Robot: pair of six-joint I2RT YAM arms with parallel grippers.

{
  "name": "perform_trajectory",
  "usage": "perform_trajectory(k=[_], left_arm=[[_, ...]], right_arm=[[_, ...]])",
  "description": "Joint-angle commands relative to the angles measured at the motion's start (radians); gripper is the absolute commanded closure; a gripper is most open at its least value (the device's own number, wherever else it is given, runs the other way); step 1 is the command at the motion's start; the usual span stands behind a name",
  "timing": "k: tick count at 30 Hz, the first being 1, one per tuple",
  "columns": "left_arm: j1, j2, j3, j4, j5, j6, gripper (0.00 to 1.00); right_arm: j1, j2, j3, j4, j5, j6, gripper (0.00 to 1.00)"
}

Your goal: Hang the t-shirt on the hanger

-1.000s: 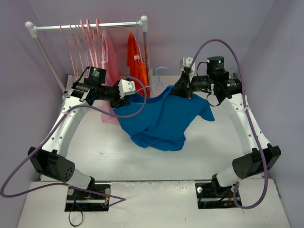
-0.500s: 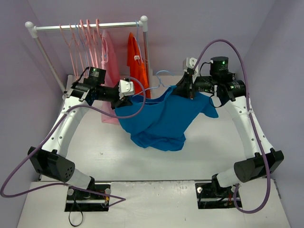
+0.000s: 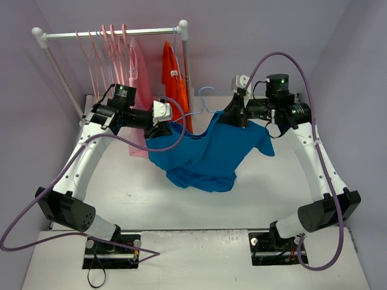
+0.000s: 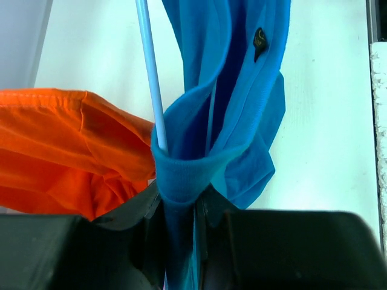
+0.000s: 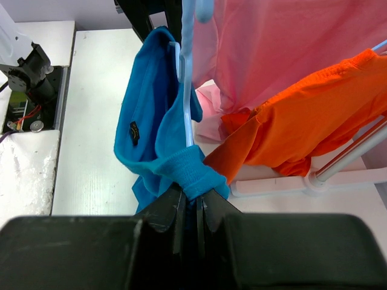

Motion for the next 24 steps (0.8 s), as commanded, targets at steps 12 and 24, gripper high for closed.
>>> perform_trajectory(k=[12,24], left_arm=[[-0.035,0.01,0.088,0.044,0.059,-0.055,0.88],[-0.038,0.0,0.091,0.041,0.047,-0.105,1.0]], right_arm=[[0.0,-0.029,0.01,0.069,-0.052,0.014,1.0],[0.001,-0.035,0.008,0.069,-0.033,0.019,1.0]])
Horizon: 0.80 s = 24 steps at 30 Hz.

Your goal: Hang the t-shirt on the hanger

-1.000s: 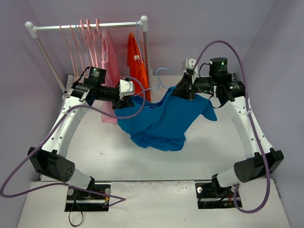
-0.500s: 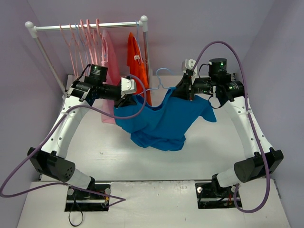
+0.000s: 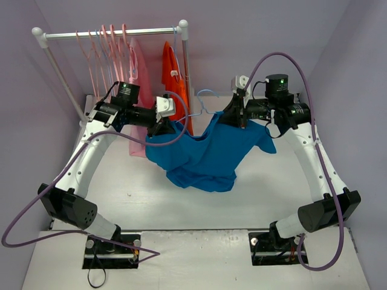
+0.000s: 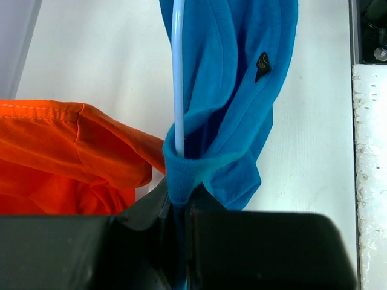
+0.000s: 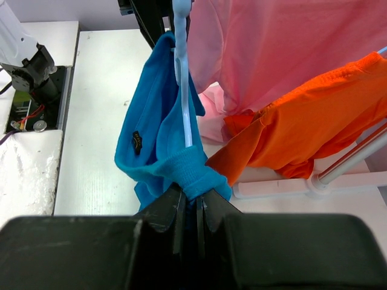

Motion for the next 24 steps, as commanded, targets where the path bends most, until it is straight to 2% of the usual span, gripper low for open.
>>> perform_trajectory(k=[1,2,4,8,14,17,23,24], left_arm=[[-0.013,-0.042,0.044,0.036,0.044,-0.001,1.0],[-0.014,-0.052,0.04,0.037,0.047,-0.001,1.0],[-0.014,-0.081,0.029,0.034,0.059,0.002,1.0],[-0.011,-0.132,0.016,0.034,0.071,-0.011,1.0],[-0.008,-0.176,-0.023,0.049,0.104,-0.044,1.0],[-0.005,-0.195,-0.066,0.102,0.107,-0.092,1.0],[0.013,-0.259,-0.181,0.351,0.083,-0.293,1.0],[0.018,-0.267,-0.2,0.41,0.074,-0.343,1.0]], right_arm=[[0.0,-0.04,0.006,0.069,-0.013,0.019,1.0],[0.0,-0.046,0.001,0.069,-0.003,0.02,0.99],[-0.001,-0.059,-0.014,0.069,0.033,0.023,0.88],[-0.001,-0.091,-0.06,0.07,0.099,0.037,0.76],[-0.003,-0.134,-0.114,0.069,0.177,0.047,0.65],[-0.003,-0.148,-0.132,0.069,0.208,0.05,0.61],[-0.003,-0.2,-0.149,0.069,0.301,0.067,0.48],[-0.003,-0.215,-0.144,0.068,0.312,0.075,0.42]])
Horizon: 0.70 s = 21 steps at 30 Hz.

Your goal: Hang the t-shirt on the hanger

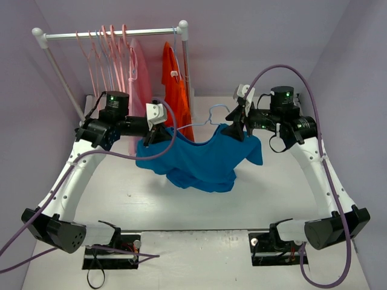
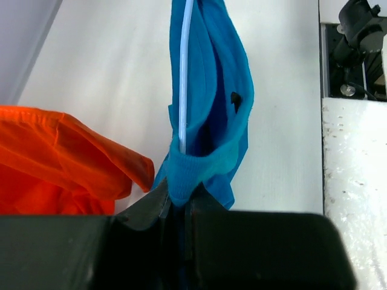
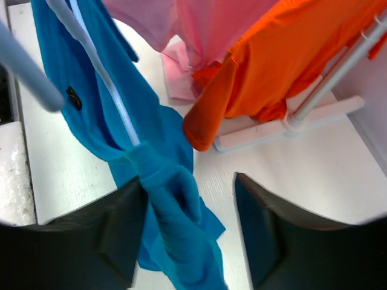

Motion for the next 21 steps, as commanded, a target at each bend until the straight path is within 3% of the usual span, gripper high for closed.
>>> perform_trajectory(k=[1,3,8,15,21], left_arm=[[0.019,-0.073,-0.017,0.268,0.018,-0.178,1.0],[0.024,-0.083,-0.018,0.296,-0.017,-0.23,1.0],[0.024,-0.115,0.001,0.269,-0.051,-0.274,1.0],[0.032,-0.196,0.037,0.172,-0.106,-0.299,1.0],[0.055,-0.248,0.151,0.074,0.018,-0.343,1.0]], right_arm=[[-0.003,-0.078,0.015,0.055,0.067,0.036,0.37],[-0.003,-0.102,0.034,0.055,0.105,0.053,0.25],[-0.003,-0.174,0.088,0.055,0.161,0.076,0.09],[-0.003,-0.198,0.225,0.057,0.331,0.094,0.03],[-0.001,-0.133,0.362,0.07,0.56,0.144,0.02]])
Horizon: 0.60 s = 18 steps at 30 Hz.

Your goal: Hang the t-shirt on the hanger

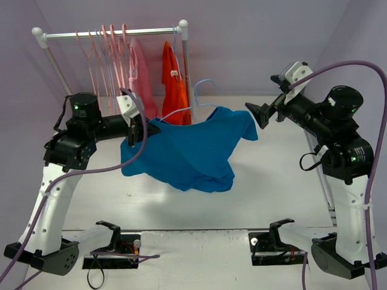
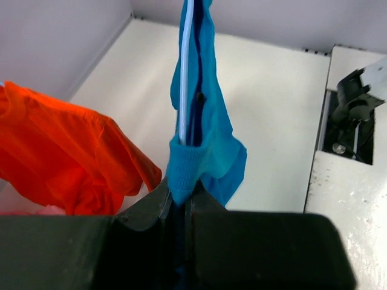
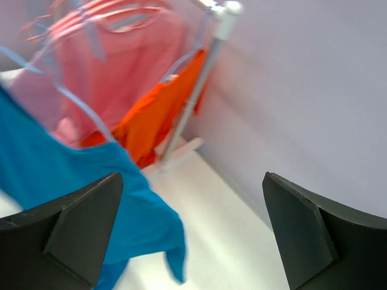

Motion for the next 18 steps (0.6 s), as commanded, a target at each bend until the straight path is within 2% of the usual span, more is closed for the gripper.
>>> perform_trajectory(k=[1,5,9,14,18], left_arm=[[0.012,-0.075,0.119,0.027,0.126,-0.058,1.0],[0.012,-0.107,0.213,-0.018,0.006,-0.094,1.0],[0.012,-0.115,0.284,-0.156,-0.257,-0.084,1.0],[0.012,-0.141,0.295,-0.237,-0.303,-0.077,1.0],[0.012,-0.167,0.312,-0.312,-0.442,-0.092,1.0]], right_arm=[[-0.001,0.056,0.063,0.066,0.194,0.051,0.02],[0.001,0.084,0.078,0.091,0.204,0.076,0.02],[0.002,0.104,0.071,0.113,0.215,0.108,0.01],[0.002,0.106,0.052,0.128,0.224,0.118,0.0],[0.002,0.102,0.035,0.137,0.237,0.121,0.0]])
